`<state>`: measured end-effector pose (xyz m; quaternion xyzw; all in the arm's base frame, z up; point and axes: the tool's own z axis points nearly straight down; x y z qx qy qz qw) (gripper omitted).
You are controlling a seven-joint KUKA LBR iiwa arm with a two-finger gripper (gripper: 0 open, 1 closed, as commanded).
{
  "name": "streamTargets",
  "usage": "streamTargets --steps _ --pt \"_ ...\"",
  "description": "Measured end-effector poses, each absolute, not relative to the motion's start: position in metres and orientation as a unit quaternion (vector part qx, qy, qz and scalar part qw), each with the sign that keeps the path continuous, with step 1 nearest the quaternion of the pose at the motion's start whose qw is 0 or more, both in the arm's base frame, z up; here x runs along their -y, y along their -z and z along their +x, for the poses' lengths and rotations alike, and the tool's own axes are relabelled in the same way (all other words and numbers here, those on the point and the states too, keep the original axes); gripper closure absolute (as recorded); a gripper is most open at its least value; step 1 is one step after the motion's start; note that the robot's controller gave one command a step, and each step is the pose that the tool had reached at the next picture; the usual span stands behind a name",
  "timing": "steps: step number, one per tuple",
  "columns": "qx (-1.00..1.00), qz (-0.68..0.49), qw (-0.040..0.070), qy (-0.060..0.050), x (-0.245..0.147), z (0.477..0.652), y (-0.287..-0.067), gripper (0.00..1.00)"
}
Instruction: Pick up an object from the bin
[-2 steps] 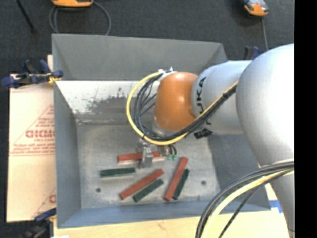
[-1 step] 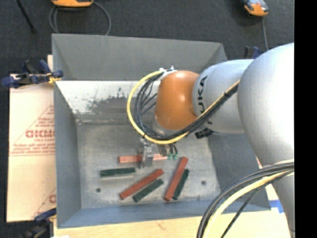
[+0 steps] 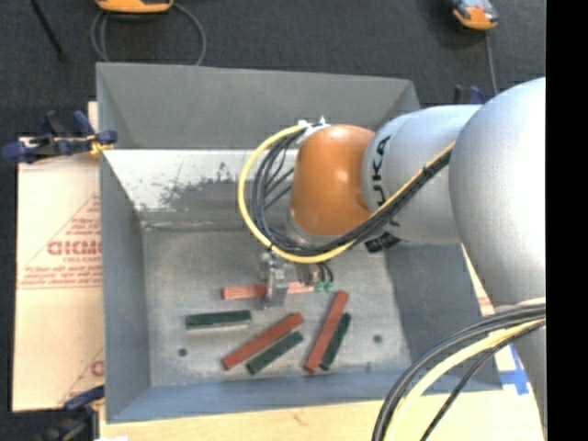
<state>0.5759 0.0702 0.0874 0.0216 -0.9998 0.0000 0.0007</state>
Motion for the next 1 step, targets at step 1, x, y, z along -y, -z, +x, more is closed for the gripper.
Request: streamTargets --steps 1 --pt "1.000 0.022 -0.001 0.000 -0.0702 0.5769 -0.1019 1.00"
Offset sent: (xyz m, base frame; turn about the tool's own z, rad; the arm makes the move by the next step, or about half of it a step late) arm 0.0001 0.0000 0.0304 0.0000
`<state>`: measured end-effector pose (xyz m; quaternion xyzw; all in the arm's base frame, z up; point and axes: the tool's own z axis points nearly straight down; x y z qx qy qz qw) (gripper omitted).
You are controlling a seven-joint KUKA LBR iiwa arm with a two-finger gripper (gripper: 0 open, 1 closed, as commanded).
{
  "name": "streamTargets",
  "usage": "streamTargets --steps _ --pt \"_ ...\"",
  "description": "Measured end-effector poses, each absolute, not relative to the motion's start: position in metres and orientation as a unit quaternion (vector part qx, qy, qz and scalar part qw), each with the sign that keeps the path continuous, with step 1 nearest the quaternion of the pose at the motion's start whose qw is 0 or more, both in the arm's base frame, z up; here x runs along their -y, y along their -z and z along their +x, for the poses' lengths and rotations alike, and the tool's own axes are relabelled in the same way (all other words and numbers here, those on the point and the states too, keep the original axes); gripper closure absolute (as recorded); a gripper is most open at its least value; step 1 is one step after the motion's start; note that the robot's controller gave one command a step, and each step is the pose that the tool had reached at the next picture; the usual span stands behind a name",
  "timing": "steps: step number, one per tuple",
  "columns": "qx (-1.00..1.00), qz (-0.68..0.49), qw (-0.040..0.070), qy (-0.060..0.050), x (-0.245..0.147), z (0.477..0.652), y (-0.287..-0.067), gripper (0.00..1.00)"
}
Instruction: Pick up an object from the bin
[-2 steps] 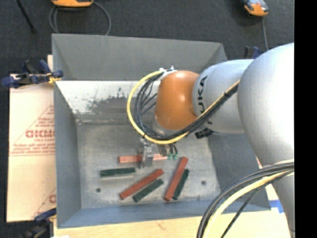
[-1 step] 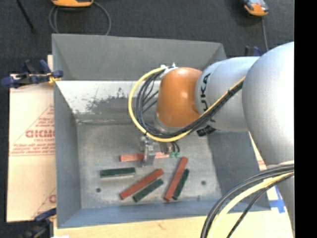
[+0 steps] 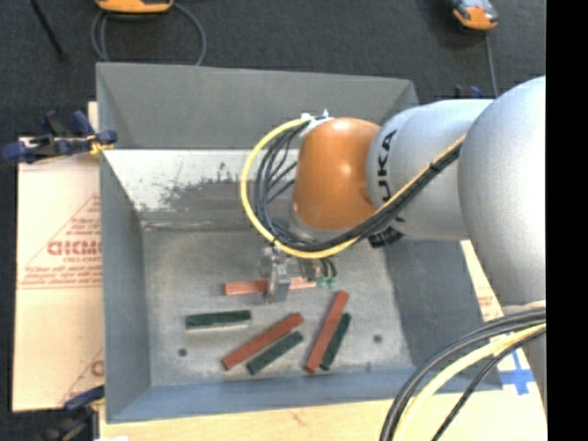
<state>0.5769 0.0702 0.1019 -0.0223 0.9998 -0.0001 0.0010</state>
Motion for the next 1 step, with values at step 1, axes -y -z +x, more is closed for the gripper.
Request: streamTargets --steps 1 --pt "-1.000 -0.022 0.003 0.000 -0.0702 0.5779 -0.1107 1.00"
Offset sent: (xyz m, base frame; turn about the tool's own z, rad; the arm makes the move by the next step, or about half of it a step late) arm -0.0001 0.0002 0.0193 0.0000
